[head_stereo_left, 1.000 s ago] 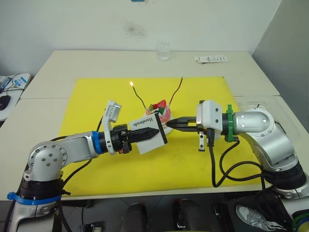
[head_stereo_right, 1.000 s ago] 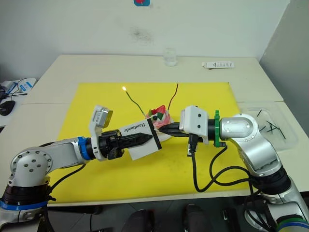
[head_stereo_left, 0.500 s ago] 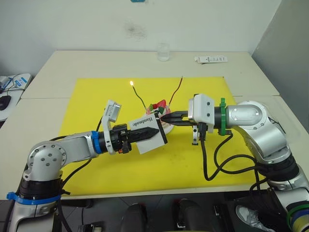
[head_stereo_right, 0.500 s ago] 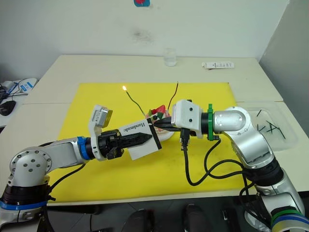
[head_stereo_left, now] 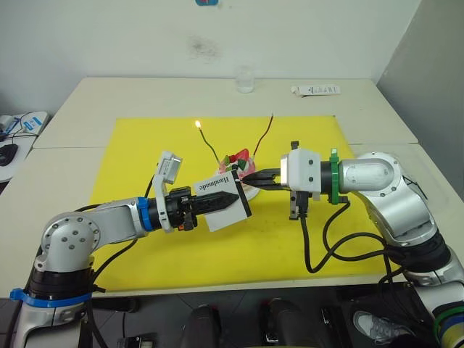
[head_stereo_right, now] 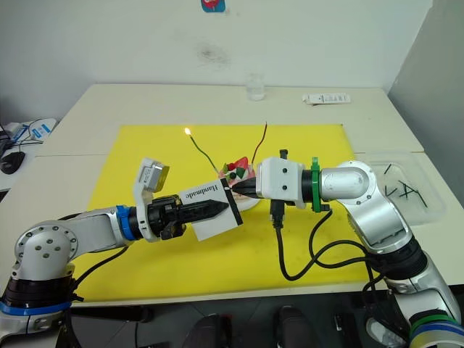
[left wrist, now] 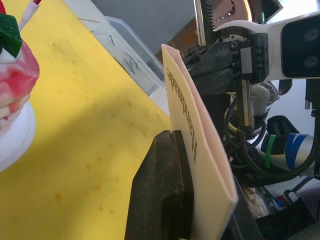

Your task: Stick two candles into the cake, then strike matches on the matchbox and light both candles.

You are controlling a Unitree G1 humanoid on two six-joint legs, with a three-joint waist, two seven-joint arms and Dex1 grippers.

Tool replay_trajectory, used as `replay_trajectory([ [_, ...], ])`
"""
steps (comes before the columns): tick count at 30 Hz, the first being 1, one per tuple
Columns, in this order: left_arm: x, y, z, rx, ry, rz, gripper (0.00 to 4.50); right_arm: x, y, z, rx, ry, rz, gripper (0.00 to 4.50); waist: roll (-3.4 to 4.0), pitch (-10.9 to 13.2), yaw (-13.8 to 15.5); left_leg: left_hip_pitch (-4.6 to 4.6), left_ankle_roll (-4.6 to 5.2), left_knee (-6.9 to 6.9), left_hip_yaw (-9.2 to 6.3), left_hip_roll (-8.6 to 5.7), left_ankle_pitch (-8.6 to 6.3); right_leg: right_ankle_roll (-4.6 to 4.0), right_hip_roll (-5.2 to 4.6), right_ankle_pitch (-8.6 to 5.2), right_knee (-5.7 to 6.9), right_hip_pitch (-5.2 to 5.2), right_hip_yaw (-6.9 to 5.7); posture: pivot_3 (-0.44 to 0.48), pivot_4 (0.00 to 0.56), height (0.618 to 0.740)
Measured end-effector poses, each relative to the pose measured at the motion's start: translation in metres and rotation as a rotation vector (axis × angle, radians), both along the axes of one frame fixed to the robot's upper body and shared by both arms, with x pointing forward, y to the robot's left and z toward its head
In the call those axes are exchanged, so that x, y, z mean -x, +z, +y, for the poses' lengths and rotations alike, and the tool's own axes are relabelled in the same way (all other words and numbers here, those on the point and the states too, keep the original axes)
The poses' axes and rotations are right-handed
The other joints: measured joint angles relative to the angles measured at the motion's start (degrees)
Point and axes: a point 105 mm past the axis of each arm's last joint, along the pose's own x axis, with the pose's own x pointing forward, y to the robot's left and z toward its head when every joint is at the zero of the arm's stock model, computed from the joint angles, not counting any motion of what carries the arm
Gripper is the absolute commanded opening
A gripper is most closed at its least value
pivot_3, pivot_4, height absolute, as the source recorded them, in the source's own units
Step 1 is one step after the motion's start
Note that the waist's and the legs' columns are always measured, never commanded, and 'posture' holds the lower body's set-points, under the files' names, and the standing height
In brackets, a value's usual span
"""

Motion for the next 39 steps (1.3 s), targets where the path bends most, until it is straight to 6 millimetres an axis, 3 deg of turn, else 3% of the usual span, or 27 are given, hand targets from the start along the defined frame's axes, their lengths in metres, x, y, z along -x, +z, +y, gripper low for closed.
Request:
replay_trajectory([
  [5, 0.0, -0.001, 0.0, -0.007, -0.002, 0.006, 0.0, 0.003, -0.006, -0.001, 0.051, 0.023, -0.032, 0.03, 0.0, 0.0, 0.0, 0.01, 0.0, 0.01, -0.01, 0.0, 0.0, 0.0, 0.0, 0.0, 0.0, 0.01, -0.01, 0.0, 0.15, 0.74],
  [7, -0.001, -0.001, -0.001, -0.007, -0.003, 0.005, 0.0, 0.023, -0.03, -0.017, 0.202, 0.089, 0.064, 0.03, -0.01, 0.0, 0.3, -0.04, 0.0, -0.01, -0.03, -0.03, 0.0, 0.0, -0.01, -0.01, -0.06, 0.01, -0.05, 0.0, 0.15, 0.74],
  [8, -0.002, 0.003, -0.001, 0.002, -0.004, -0.008, 0.0, 0.041, -0.054, -0.036, 0.349, 0.138, 0.179, 0.03, -0.02, 0.0, 0.9, -0.07, 0.01, 0.0, -0.14, -0.04, -0.01, 0.02, -0.04, -0.04, -0.17, 0.06, -0.16, 0.0, 0.15, 0.74],
  [9, -0.003, 0.007, -0.001, 0.011, -0.008, -0.023, 0.0, 0.073, -0.083, -0.08, 0.602, 0.188, 0.368, 0.03, 0.14, 0.1, 1.8, -0.17, 0.03, 0.01, -0.2, -0.17, -0.03, 0.02, -0.05, -0.08, -0.26, 0.03, -0.23, 0.0, 0.15, 0.74],
  [10, -0.003, 0.007, 0.003, 0.01, 0.002, -0.023, 0.0, 0.086, -0.091, -0.102, 0.708, 0.189, 0.468, 0.03, 0.4, 0.3, 2.3, -0.21, 0.12, -0.08, -0.2, -0.44, -0.07, 0.07, -0.17, -0.16, -0.29, -0.02, -0.22, 0.0, 0.15, 0.74],
  [11, -0.006, 0.007, 0.009, 0.003, 0.023, -0.02, 0.0, 0.107, -0.09, -0.141, 0.853, 0.157, 0.656, 0.03, 0.67, 0.4, 2.3, -0.17, 0.31, -0.01, -0.05, -0.62, -0.18, 0.06, -0.36, -0.25, -0.21, -0.01, -0.04, 0.0, 0.15, 0.74],
  [12, -0.008, 0.008, 0.015, -0.006, 0.045, -0.023, 0.0, 0.105, -0.076, -0.15, 0.852, 0.105, 0.689, 0.03, 0.59, 0.4, 1.7, 0.02, 0.32, -0.11, -0.01, -0.75, -0.18, 0.07, -0.67, -0.27, -0.18, 0.09, 0.04, 0.0, 0.15, 0.74],
  [15, -0.008, 0.012, 0.011, 0.017, 0.024, -0.038, 0.0, 0.065, -0.023, -0.117, 0.587, 0.078, 0.473, 0.03, -0.67, 0.4, -0.6, 0.51, 0.21, -0.02, -1.16, -0.76, -0.27, -0.07, -0.66, 0.11, -0.28, 0.42, -0.25, 0.0, 0.15, 0.74],
  [17, -0.006, 0.009, 0.008, 0.024, 0.014, -0.028, 0.0, 0.034, 0.004, -0.099, 0.398, 0.019, 0.405, 0.03, -0.72, 0.5, -0.9, 0.96, 0.18, -0.02, -1.68, -0.99, -0.28, -0.16, -0.74, 0.17, -0.29, 0.48, -0.37, 0.0, 0.15, 0.74],
  [19, -0.005, 0.006, 0.008, 0.027, 0.015, -0.019, 0.0, 0.016, 0.019, -0.092, 0.287, -0.041, 0.411, 0.03, -0.67, 0.6, -0.5, 0.94, 0.13, -0.01, -1.76, -1.03, -0.24, -0.18, -0.71, 0.17, -0.14, 0.42, -0.42, 0.0, 0.15, 0.74],
  [26, -0.006, 0.006, 0.005, 0.032, 0.013, -0.018, 0.0, 0.007, 0.022, -0.064, 0.145, -0.04, 0.422, 0.03, -0.66, 0.6, 1.4, -0.1, 0.11, 0.08, -1.79, -1.06, -0.25, 0.02, -0.72, 0.22, -0.22, -0.21, -0.41, 0.0, 0.15, 0.74],
  [32, -0.007, 0.01, 0.003, 0.028, 0.009, -0.031, 0.0, -0.001, 0.031, -0.04, 0.033, -0.033, 0.242, 0.03, -0.65, 0.6, 1.4, -0.1, 0.13, 0.01, -1.8, -1.03, -0.27, 0.18, -0.71, 0.11, -0.3, -0.19, -0.41, 0.0, 0.15, 0.74],
  [39, -0.006, 0.009, 0.002, 0.023, 0.002, -0.023, 0.0, -0.006, 0.032, -0.033, -0.007, -0.048, 0.168, 0.03, -0.64, 0.6, 1.4, -0.03, 0.13, 0.04, -1.8, -1.04, -0.27, 0.17, -0.71, 0.12, -0.26, -0.15, -0.42, 0.0, 0.15, 0.74],
])
